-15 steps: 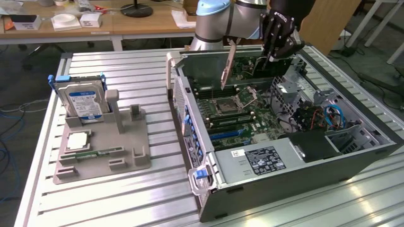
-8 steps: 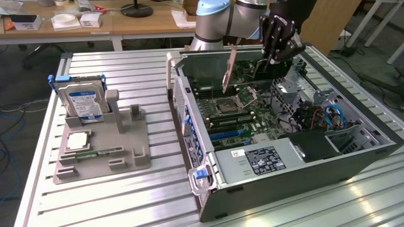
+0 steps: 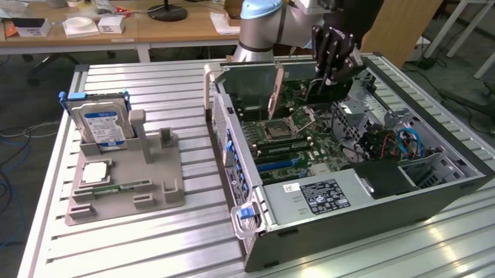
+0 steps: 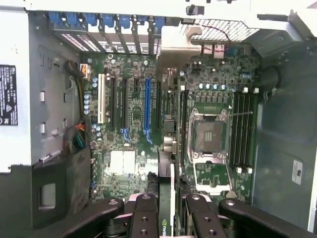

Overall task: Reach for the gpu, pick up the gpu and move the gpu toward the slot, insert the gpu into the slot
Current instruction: 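Insert the gpu into the slot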

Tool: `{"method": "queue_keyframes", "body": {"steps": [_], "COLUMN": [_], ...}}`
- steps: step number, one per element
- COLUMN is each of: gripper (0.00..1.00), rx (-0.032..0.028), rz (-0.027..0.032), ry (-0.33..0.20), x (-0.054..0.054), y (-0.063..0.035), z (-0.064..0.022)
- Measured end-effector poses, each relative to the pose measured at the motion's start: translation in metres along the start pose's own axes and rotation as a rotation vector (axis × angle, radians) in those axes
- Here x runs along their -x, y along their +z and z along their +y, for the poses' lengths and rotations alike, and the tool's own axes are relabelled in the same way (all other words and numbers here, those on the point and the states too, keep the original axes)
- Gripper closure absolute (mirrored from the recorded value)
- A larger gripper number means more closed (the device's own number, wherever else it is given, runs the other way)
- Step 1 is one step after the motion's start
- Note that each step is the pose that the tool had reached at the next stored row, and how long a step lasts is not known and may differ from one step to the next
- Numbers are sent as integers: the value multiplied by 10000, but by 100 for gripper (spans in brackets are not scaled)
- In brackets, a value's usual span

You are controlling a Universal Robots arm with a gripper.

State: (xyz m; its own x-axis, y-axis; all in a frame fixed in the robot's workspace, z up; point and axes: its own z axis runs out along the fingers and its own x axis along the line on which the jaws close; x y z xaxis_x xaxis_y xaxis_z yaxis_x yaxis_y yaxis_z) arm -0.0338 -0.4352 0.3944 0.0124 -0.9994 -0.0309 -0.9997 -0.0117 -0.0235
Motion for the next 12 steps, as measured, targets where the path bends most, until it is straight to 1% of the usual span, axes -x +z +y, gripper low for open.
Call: {"method": "queue_keyframes", "body": {"steps": [3,4,9,12], "gripper": [74,74,74,74], "rx": [0,-1,1,1], "rz": [0,-1,6,11], "ry": [0,0,-2,0], "x": [-13,-16,-33,-44], "y": [25,34,69,112], "z": [67,76,92,101]}}
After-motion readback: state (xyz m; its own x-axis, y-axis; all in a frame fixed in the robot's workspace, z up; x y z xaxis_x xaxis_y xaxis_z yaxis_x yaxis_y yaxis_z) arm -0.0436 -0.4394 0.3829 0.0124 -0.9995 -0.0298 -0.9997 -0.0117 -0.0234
